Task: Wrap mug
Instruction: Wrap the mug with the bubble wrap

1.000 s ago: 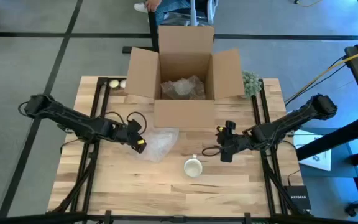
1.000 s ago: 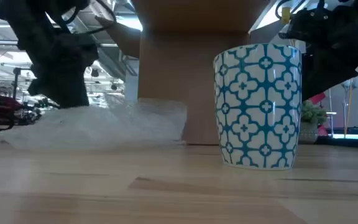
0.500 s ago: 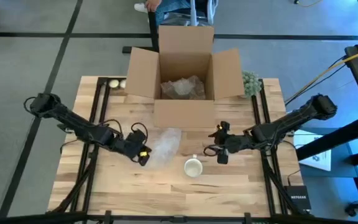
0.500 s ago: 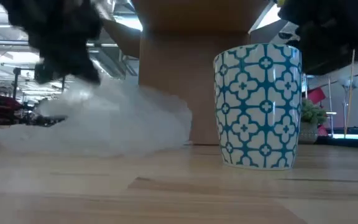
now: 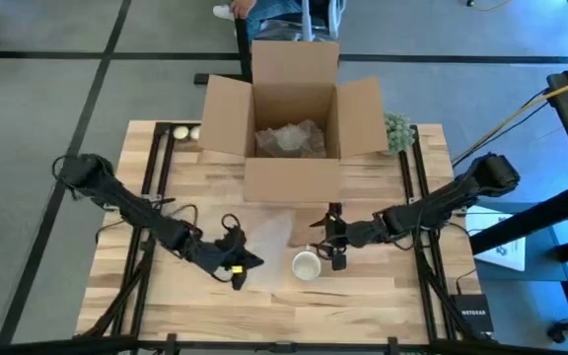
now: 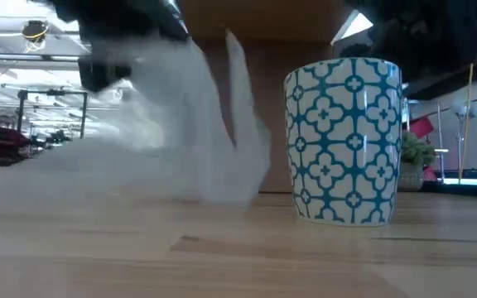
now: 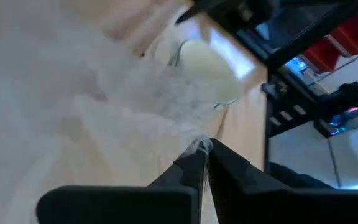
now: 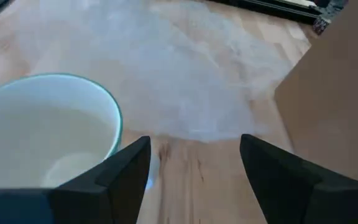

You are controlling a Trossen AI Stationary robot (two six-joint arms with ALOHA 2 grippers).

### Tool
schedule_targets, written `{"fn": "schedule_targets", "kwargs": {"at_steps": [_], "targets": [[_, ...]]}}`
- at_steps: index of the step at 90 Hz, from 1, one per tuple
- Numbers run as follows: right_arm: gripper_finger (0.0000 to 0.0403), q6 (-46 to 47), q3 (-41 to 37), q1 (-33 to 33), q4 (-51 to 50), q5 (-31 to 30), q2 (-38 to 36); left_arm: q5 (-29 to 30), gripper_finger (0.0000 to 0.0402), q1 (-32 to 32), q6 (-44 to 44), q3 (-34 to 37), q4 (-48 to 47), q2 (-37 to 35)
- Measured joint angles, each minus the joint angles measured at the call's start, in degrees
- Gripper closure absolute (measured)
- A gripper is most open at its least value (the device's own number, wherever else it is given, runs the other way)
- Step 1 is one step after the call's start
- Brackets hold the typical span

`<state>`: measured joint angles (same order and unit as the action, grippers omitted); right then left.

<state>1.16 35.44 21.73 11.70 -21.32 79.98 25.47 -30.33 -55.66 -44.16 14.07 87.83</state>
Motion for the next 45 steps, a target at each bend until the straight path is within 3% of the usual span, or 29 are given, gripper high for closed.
{"fn": "schedule_targets", "kwargs": {"at_steps": [16,37,45], "targets": [[0.0167,-0.64,1.64,0.0,-2.27,-0.02,-0.1,-7.55,0.0394,0.02,-2.08,0.0,11.2,6.84],[0.0167,-5.89,5.27,0.0,-2.86,-0.04,-0.21,-8.54,0.0345,0.96,0.57,-0.03,12.37,7.18],[0.0167,-7.7,6.12,0.0,-3.49,-0.04,-0.22,-12.17,0.0322,2.07,1.97,-0.02,11.35,6.16]]}}
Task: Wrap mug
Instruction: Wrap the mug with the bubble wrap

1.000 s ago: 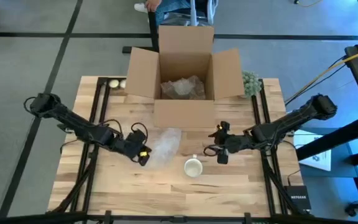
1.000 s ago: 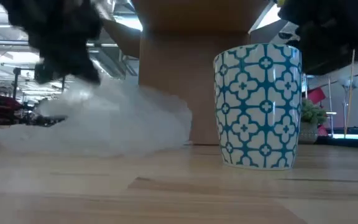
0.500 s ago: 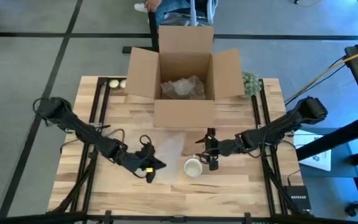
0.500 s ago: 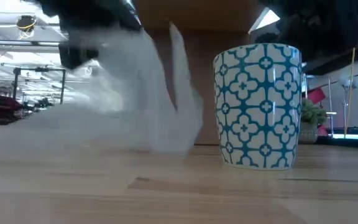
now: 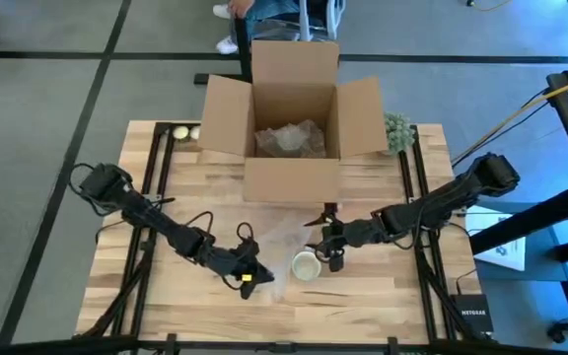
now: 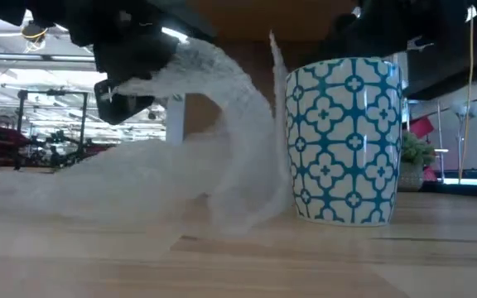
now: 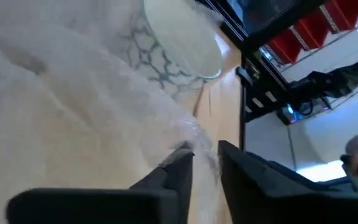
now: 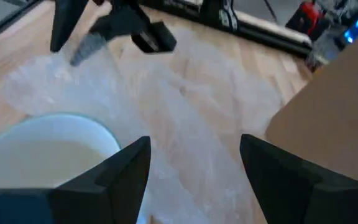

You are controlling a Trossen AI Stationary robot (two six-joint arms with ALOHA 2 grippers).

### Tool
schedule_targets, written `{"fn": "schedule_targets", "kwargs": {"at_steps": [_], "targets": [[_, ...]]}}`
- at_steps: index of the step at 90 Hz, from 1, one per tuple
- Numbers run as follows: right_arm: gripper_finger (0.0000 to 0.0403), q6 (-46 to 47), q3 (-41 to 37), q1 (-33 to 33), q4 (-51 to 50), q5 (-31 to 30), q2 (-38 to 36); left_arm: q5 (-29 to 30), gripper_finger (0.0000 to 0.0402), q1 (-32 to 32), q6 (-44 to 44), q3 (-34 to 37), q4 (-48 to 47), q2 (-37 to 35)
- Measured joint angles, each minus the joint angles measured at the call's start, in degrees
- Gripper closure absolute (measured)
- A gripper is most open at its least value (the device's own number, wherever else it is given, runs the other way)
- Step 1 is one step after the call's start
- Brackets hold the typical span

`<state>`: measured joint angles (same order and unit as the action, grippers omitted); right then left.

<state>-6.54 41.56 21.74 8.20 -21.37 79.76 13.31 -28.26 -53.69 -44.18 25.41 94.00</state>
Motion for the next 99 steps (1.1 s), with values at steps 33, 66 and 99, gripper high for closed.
{"fn": "schedule_targets", "kwargs": {"at_steps": [33,66,99], "targets": [[0.0167,-5.81,1.67,-1.46,-9.27,4.16,1.83,-4.64,0.0298,1.54,1.59,-0.04,-15.42,-10.93],[0.0266,-9.75,1.68,-6.03,-14.0,5.99,8.92,15.82,0.0298,0.66,-8.29,4.8,-41.9,-10.65],[0.0388,-0.87,1.64,-5.97,-36.94,10.55,8.21,19.19,0.0298,0.5,-22.44,11.04,-44.29,-10.58]]}}
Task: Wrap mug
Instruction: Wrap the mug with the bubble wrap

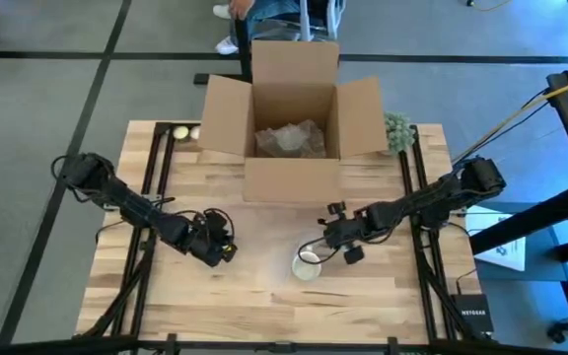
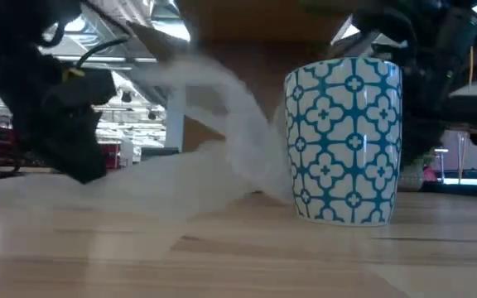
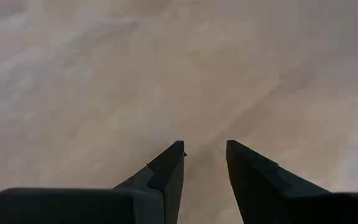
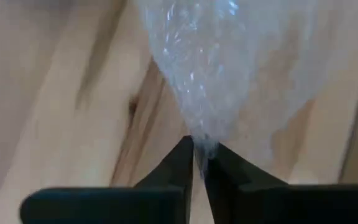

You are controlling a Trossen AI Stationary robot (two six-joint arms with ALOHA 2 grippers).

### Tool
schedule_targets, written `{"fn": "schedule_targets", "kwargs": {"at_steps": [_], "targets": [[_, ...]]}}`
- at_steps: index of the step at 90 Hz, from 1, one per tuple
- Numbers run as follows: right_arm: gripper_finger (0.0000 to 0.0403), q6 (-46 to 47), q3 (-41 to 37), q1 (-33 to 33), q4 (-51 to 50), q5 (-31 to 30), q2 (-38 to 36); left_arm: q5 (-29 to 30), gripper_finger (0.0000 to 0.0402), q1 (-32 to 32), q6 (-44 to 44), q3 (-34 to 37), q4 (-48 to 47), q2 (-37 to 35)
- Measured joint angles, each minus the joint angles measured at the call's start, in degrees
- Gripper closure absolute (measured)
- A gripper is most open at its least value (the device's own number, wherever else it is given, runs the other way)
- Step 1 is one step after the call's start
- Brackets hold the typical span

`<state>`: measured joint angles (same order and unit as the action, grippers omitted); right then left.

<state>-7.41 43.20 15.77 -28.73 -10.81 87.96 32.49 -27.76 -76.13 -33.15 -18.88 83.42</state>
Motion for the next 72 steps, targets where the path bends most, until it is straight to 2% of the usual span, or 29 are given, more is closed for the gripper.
{"fn": "schedule_targets", "kwargs": {"at_steps": [12,34,45,55,72], "targets": [[0.04,2.54,0.0,0.0,-5.49,0.86,-0.06,-0.11,0.0298,-0.1,-1.28,-0.02,-0.72,0.0],[0.0364,10.7,2.1,-0.02,-10.17,-0.59,-1.63,-0.25,0.0298,-0.12,-1.45,-0.02,-0.99,0.0],[0.0326,14.8,4.48,0.0,-13.44,1.07,-4.06,-0.36,0.0298,-0.12,-1.76,-0.02,-1.7,0.0],[0.0281,17.06,7.06,-0.06,-16.32,8.07,-6.72,-0.1,0.0298,-0.07,-2.27,-0.02,-1.48,0.0],[0.0211,21.94,10.24,1.54,-17.79,8.92,-12.86,-0.09,0.0298,-0.01,-2.54,-0.02,-1.53,0.0]]}}
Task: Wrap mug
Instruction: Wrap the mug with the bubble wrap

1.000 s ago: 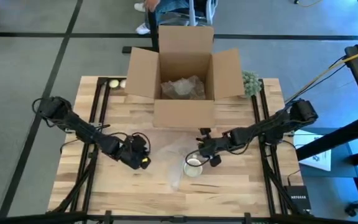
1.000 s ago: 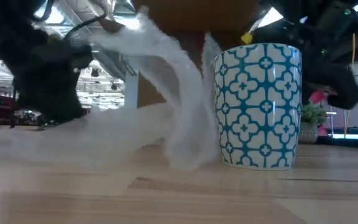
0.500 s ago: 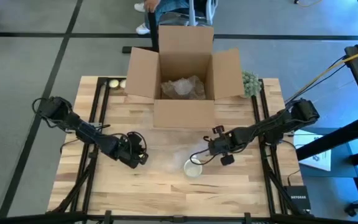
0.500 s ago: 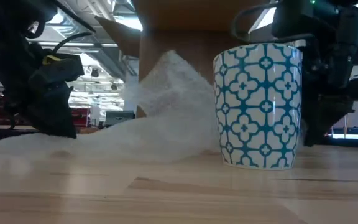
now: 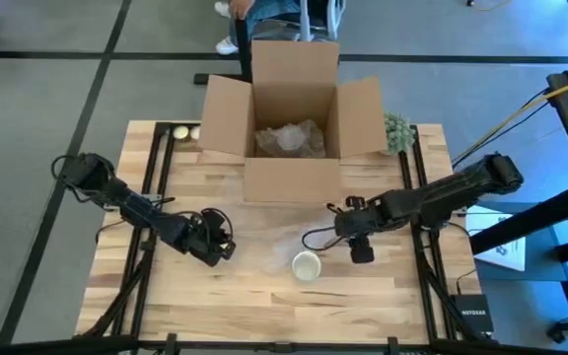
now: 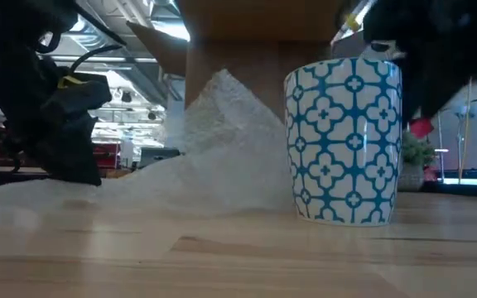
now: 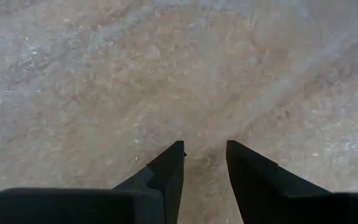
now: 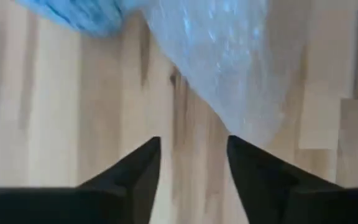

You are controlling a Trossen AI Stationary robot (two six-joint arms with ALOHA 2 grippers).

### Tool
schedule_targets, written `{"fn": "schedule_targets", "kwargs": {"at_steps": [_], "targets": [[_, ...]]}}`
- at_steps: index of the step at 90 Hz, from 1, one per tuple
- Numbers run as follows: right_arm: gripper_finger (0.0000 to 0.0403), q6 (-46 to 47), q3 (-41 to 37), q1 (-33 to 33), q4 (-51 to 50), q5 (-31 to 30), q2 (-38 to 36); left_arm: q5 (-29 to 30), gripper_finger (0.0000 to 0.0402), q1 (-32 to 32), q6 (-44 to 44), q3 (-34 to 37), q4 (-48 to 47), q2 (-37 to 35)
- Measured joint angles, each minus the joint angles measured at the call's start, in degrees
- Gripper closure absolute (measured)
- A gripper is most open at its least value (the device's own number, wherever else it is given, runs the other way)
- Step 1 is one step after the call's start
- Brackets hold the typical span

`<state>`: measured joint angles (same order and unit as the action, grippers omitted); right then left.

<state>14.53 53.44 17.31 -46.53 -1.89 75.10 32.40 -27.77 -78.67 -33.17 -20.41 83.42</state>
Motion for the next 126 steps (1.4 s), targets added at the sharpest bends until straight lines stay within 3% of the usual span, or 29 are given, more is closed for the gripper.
{"fn": "schedule_targets", "kwargs": {"at_steps": [26,54,74,97,113,126], "targets": [[0.0141,0.01,-1.37,8.86,17.08,-4.67,-5.72,0.64,0.0298,0.02,0.0,0.0,0.53,0.0],[0.0139,-8.51,-1.38,9.68,29.82,-8.47,2.16,1.49,0.0298,0.07,0.71,0.0,2.03,0.0],[0.0139,-9.0,8.39,8.25,20.27,-17.06,13.28,1.54,0.0298,0.07,0.9,0.0,2.28,0.0],[0.0139,-7.37,22.6,6.01,3.35,-12.86,26.96,1.59,0.0298,0.07,1.17,0.0,2.62,0.0],[0.0147,-7.04,24.16,5.92,4.11,-8.34,30.42,1.58,0.0298,0.06,1.29,0.0,2.71,0.02],[0.0195,-6.75,24.1,5.92,3.82,-8.44,31.43,1.55,0.0298,0.02,1.31,0.0,2.72,0.04]]}}
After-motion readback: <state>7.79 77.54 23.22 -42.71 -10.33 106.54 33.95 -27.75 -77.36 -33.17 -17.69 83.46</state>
